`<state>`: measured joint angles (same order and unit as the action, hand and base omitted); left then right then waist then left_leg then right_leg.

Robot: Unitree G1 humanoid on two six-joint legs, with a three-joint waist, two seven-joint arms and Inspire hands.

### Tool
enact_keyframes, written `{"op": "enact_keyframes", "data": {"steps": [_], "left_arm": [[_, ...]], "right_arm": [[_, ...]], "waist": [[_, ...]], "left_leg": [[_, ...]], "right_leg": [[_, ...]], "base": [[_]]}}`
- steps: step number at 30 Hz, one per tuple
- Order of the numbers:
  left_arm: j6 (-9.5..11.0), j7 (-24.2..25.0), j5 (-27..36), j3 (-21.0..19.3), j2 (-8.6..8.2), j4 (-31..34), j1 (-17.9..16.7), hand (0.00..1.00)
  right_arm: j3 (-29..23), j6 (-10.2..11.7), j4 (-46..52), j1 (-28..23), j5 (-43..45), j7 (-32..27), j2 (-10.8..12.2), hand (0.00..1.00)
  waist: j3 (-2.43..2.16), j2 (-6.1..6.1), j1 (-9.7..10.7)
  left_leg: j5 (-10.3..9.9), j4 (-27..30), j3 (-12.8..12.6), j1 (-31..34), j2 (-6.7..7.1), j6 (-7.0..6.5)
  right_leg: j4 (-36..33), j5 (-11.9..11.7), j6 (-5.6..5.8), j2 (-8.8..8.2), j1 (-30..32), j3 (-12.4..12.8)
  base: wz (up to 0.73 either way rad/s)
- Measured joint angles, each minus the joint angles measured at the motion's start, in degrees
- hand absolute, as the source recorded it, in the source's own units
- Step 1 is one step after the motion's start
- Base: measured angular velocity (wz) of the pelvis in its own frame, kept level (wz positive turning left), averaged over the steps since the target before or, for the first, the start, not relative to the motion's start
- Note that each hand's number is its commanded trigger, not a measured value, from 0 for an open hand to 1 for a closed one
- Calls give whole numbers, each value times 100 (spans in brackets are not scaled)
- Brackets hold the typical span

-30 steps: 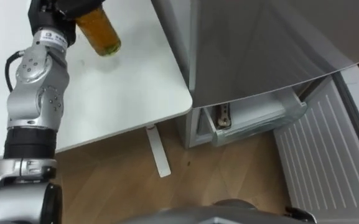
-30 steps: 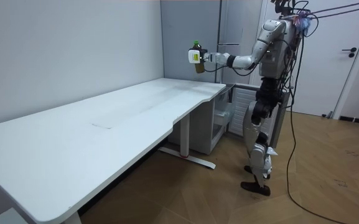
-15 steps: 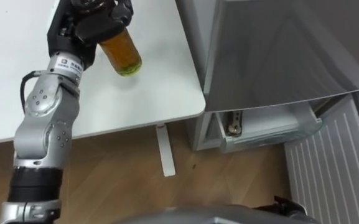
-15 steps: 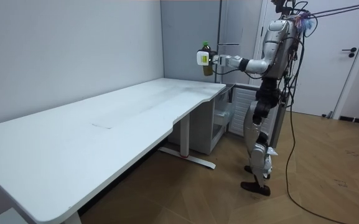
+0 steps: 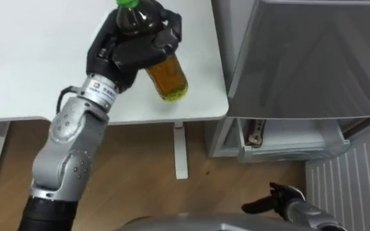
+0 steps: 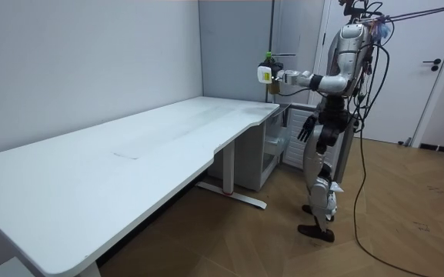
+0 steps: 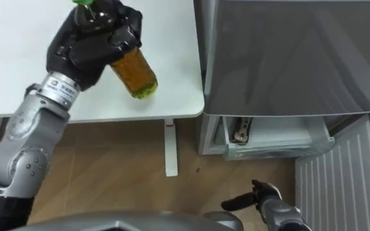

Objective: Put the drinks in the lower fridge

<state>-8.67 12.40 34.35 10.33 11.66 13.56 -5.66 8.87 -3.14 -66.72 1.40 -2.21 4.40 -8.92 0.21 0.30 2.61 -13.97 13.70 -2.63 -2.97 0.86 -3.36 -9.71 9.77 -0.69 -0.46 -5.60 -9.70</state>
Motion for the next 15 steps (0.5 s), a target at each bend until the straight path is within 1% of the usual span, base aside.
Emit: {"op": "enact_keyframes", "data": {"steps": [1, 2, 3, 5, 8, 11, 15], "left_arm": [[0, 127, 8, 97, -23, -98, -86, 100], [0, 233, 70, 198, -25, -228, -144, 100], [-1, 269, 150, 251, -21, -304, -162, 100], [-1, 436, 440, 435, -10, -696, -167, 100], [-12, 480, 535, 611, -6, -1216, -168, 100], [-51, 485, 545, 665, -6, -1485, -174, 100], [-51, 554, 607, 669, -8, -1693, -173, 100]], "right_arm": [[124, 0, 105, 4, 8, 45, 10, 0], [130, -2, 227, 9, 55, 106, 40, 0], [130, 1, 260, 25, 82, 143, 54, 0], [271, -15, 455, 57, 174, 260, 91, 0], [367, -17, 713, 59, 182, 440, 126, 0], [450, -69, 965, 54, 202, 605, 130, 0], [601, -70, 1299, 55, 238, 819, 128, 0]], "waist": [[0, 0, -18], [1, -1, -15], [3, -3, -2], [18, -23, 26], [26, -34, 33], [38, -52, 19], [52, -79, 3]], "left_leg": [[4, 10, 4, -2, -1, 5], [7, 35, 7, 3, -2, 7], [7, 51, 12, 18, -2, 7], [7, 96, 41, 41, 2, 7], [6, 98, 42, 59, 6, 7], [6, 97, 43, 51, 6, 7], [6, 82, 44, 39, 5, 7]], "right_leg": [[-8, 0, -1, 1, 0, 0], [-10, 0, -1, 1, 5, -8], [-9, 1, -1, 0, 9, -19], [-8, 0, -1, -6, 14, -57], [-12, 1, -1, -8, 8, -57], [-19, 1, -1, -7, 1, -41], [-28, 1, -1, -8, -10, -55]], "base": [[0], [0], [7], [7], [0], [0], [0]]}}
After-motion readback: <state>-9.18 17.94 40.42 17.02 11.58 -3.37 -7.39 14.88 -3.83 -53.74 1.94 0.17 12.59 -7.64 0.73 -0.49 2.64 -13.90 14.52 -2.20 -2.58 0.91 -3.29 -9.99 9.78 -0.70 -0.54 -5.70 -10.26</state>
